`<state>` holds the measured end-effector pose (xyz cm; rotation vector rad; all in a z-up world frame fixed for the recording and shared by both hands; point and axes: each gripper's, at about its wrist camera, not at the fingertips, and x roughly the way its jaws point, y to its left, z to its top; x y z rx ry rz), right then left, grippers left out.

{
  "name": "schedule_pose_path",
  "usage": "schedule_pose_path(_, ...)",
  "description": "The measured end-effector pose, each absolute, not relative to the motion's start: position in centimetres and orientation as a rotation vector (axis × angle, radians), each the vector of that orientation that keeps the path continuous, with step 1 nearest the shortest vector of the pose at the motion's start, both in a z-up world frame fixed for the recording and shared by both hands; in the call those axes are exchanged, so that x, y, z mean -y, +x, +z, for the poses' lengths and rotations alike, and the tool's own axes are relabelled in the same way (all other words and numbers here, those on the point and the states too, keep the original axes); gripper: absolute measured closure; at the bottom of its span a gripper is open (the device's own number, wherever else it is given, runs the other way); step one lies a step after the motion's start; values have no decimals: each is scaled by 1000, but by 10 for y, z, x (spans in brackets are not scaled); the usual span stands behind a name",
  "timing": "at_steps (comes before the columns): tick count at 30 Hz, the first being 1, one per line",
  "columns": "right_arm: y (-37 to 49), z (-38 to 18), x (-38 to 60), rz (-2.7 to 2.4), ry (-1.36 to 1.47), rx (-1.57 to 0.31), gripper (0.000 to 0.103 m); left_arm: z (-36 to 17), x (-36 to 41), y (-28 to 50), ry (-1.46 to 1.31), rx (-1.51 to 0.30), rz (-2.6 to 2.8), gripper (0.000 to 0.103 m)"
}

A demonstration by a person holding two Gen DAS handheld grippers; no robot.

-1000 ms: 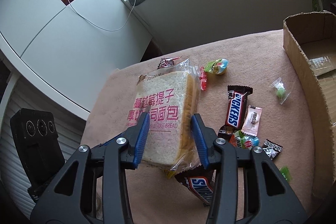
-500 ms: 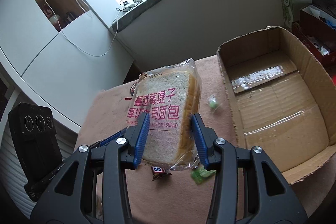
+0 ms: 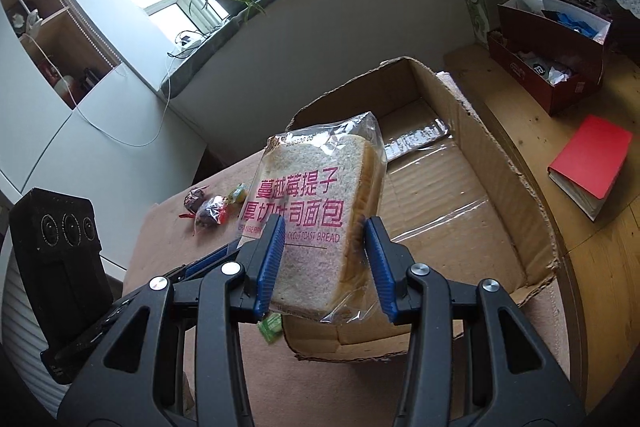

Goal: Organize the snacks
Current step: 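Lift the bread bag with the right tool and lower it into the box, then grasp the Snickers bar with the right tool while the left tool grasps the yellow candy packet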

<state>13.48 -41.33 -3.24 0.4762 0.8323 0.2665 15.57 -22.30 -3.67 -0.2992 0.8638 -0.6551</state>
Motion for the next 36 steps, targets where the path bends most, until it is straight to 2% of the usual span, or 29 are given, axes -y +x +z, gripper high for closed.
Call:
schedule_pose_path(13, 129, -43, 441, 199, 495, -835, 58, -39, 258, 154, -193, -882, -643, 69)
schedule_pose_path(25, 109, -21, 417, 208, 440, -799, 58, -22, 227, 138, -225, -846, -638, 69)
schedule_pose_path(27, 106, -18, 409, 214, 429, -795, 56, -20, 216, 133, -233, -834, -628, 69)
schedule_pose_path(29, 102, -14, 398, 222, 416, -790, 44, -17, 205, 129, -246, -824, -618, 69)
schedule_pose_path(30, 100, -12, 393, 227, 409, -785, 43, -16, 200, 128, -254, -820, -612, 69)
schedule_pose_path(36, 90, -4, 351, 274, 349, -774, 41, -15, 154, 117, -302, -799, -546, 69)
